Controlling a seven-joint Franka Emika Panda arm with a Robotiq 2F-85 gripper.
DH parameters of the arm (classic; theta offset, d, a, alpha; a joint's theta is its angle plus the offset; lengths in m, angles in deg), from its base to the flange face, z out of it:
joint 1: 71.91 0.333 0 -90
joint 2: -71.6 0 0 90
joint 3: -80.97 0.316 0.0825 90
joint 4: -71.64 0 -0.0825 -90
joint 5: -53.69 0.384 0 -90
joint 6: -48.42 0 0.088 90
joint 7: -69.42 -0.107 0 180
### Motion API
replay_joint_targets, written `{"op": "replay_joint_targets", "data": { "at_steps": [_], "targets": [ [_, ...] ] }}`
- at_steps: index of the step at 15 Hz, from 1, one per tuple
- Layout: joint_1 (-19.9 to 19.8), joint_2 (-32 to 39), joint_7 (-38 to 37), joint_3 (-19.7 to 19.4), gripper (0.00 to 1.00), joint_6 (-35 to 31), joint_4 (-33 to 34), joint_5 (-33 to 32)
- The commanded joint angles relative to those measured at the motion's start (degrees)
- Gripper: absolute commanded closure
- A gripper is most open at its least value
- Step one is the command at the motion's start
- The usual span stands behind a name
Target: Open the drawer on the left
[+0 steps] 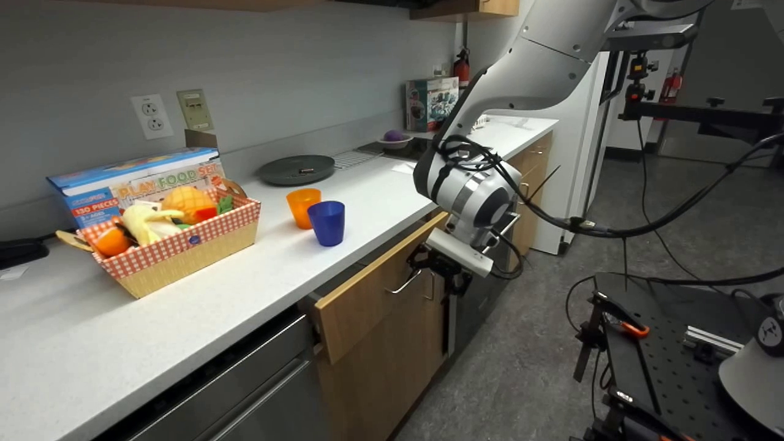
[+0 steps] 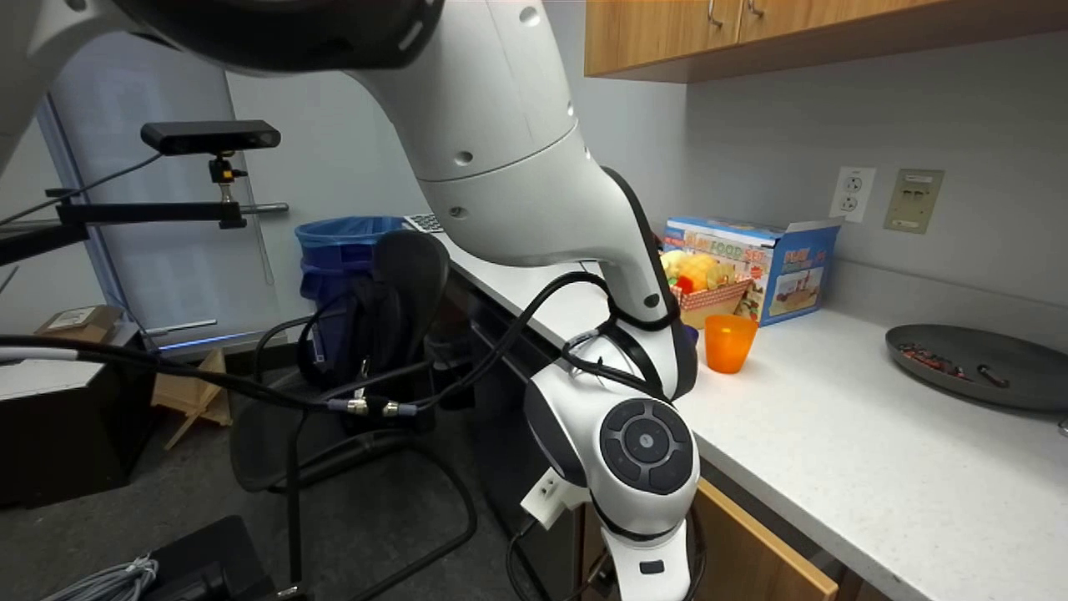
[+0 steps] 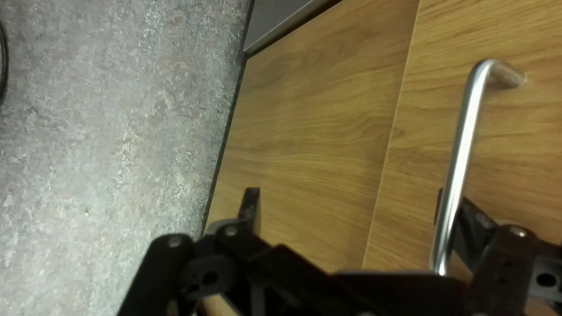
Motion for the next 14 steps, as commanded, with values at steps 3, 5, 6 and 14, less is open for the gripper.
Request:
{"op": "replay_joint_targets", "data": {
  "at_steps": [3, 5, 6, 14],
  "targets": [
    [-0.88, -3.49, -1.33, -1.02, 0.0, 1.59, -4.22, -2.6],
    [-0.52, -6.0, 4.82, 0.21, 0.0, -1.84, -5.79, 3.37],
    [-0.28, -7.01, 7.15, 0.51, 0.0, -3.14, -6.61, 5.65],
    [4.27, -24.91, 40.05, -2.28, 0.0, -9.15, -14.51, 34.29]
  ]
}}
